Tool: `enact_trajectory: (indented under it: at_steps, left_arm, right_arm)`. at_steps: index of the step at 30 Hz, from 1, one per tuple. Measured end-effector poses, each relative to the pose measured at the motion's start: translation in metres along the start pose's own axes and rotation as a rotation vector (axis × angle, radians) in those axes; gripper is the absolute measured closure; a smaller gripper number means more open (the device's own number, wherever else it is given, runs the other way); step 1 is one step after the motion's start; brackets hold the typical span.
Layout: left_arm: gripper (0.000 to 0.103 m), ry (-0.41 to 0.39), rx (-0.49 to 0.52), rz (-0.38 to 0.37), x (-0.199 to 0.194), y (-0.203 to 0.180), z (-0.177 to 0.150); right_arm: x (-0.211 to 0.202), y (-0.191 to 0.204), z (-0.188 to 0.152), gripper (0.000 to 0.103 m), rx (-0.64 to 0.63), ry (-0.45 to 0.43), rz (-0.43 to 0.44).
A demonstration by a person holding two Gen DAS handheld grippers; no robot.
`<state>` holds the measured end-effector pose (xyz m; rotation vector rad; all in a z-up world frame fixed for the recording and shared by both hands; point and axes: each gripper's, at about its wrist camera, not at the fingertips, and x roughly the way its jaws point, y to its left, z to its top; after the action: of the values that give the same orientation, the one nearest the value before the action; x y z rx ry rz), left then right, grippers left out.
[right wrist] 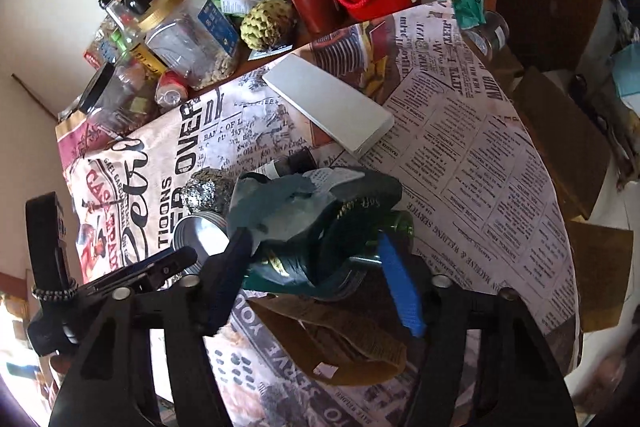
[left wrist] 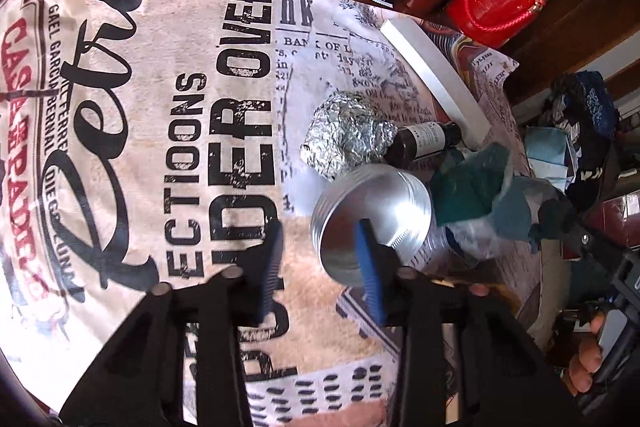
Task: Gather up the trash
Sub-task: 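Grasp the silver tin lid with left gripper while right gripper grasps the green plastic bag, then carry the silver lid and green bag down over the white bucket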
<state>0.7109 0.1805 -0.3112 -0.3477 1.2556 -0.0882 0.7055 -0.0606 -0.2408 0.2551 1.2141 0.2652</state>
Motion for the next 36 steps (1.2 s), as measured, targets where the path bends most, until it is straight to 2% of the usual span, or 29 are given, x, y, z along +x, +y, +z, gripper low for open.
enact_trajectory:
  at_steps: [1,3,5,7,13,19,30,36]
  left_arm:
    - [0.077,0.003,0.005,0.007,0.003,-0.001,0.001]
    - [0.089,0.011,0.011,0.017,0.008,-0.002,0.003]
    - [0.094,0.015,0.012,0.019,0.01,-0.003,0.004]
    - [0.098,0.011,0.01,0.031,0.01,-0.003,0.005]
    - [0.101,-0.019,0.021,0.076,0.0,-0.008,0.008]
    - [0.102,-0.076,0.041,0.102,-0.026,-0.019,0.006]
    - [0.103,-0.267,0.061,0.152,-0.1,-0.063,-0.005]
    - [0.103,-0.393,0.029,0.166,-0.145,-0.103,-0.035]
  right_arm:
    - [0.001,0.002,0.0,0.052,-0.008,0.002,0.001]
    - [0.003,0.006,0.0,0.054,-0.036,-0.001,-0.012]
    - [0.002,0.01,0.0,0.062,-0.066,-0.013,-0.026]
    - [0.001,0.013,0.0,0.078,-0.082,-0.021,-0.034]
    - [-0.012,0.017,-0.001,0.082,-0.102,-0.053,-0.022]
    - [-0.039,0.019,0.002,0.082,-0.13,-0.105,0.01]
    - [-0.121,-0.001,0.003,0.082,-0.218,-0.298,0.01]
    - [-0.157,-0.026,-0.013,0.082,-0.29,-0.347,0.012]
